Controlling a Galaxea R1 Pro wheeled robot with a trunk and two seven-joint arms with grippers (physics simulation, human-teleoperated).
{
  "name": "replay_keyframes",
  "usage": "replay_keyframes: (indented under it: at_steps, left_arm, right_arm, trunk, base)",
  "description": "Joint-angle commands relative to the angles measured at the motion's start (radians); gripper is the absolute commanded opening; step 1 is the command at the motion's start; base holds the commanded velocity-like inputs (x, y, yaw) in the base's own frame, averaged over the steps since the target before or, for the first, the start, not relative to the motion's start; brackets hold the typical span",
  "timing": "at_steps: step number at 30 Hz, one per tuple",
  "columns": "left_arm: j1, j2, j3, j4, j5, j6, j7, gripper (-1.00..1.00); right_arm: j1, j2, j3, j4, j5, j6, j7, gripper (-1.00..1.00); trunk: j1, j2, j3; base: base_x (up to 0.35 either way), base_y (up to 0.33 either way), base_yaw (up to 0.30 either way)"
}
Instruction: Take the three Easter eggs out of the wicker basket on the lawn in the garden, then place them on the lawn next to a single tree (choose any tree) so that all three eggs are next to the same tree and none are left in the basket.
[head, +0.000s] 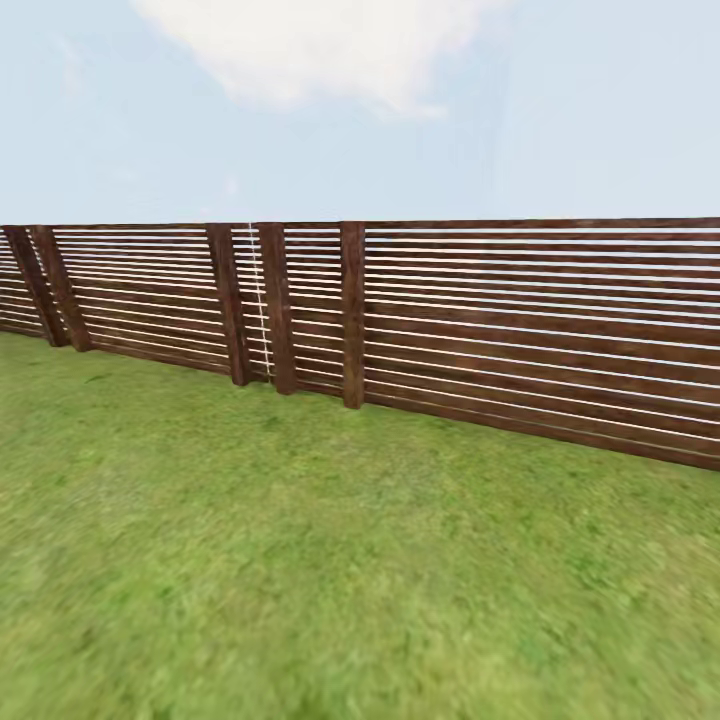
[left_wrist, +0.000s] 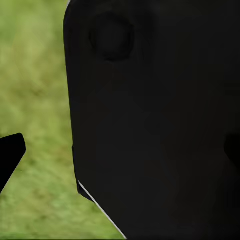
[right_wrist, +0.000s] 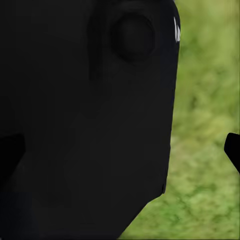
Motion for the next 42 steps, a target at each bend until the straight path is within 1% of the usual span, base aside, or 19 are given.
replay_keyframes:
  at_steps: [1,4,14,16,19,25,29,42]
  left_arm:
    - [0.000,0.000,0.000,0.000,0.000,0.000,0.000,1.00]
    - [-0.012,0.007,-0.001,-0.008,0.000,-0.010,-0.003,1.00]
    - [-0.013,0.007,-0.002,-0.009,0.000,-0.011,-0.003,1.00]
    - [-0.017,0.011,-0.002,-0.013,0.001,-0.023,-0.003,1.00]
    - [-0.018,0.012,-0.002,-0.015,0.001,-0.049,-0.003,1.00]
    - [-0.019,0.012,-0.002,-0.015,0.002,-0.051,-0.003,1.00]
    - [-0.019,0.012,-0.002,-0.015,0.002,-0.051,-0.003,1.00]
    - [-0.019,0.012,-0.002,-0.015,0.002,-0.052,-0.003,1.00]
  right_arm:
    - [0.000,0.000,0.000,0.000,0.000,0.000,0.000,1.00]
    - [0.002,0.005,-0.004,0.000,0.001,-0.010,0.003,1.00]
    - [0.002,0.005,-0.005,0.000,0.001,-0.010,0.003,1.00]
    - [0.002,0.016,-0.006,-0.001,0.001,-0.008,0.003,1.00]
    - [0.002,0.023,-0.006,-0.001,0.002,-0.008,0.003,1.00]
    - [0.002,0.038,-0.005,-0.002,0.003,-0.008,0.003,1.00]
    - [0.001,0.040,-0.005,-0.002,0.004,-0.008,0.003,1.00]
    - [0.002,0.041,-0.003,-0.002,0.005,-0.008,0.003,1.00]
  trunk:
    - [0.000,0.000,0.000]
    - [0.000,0.000,0.000]
    - [0.000,0.000,-0.001]
    - [0.000,0.000,-0.002]
    - [0.000,0.000,-0.006]
    - [0.000,0.000,-0.014]
    - [0.000,0.000,-0.020]
    - [0.000,0.000,-0.041]
  base:
    - [0.000,0.000,0.000]
    - [-0.134,-0.084,0.000]
    - [-0.178,-0.121,0.001]
    - [-0.080,-0.060,0.092]
    - [-0.019,-0.014,0.138]
    - [-0.002,-0.001,0.145]
    - [0.000,0.000,0.099]
    - [0.000,0.000,0.004]
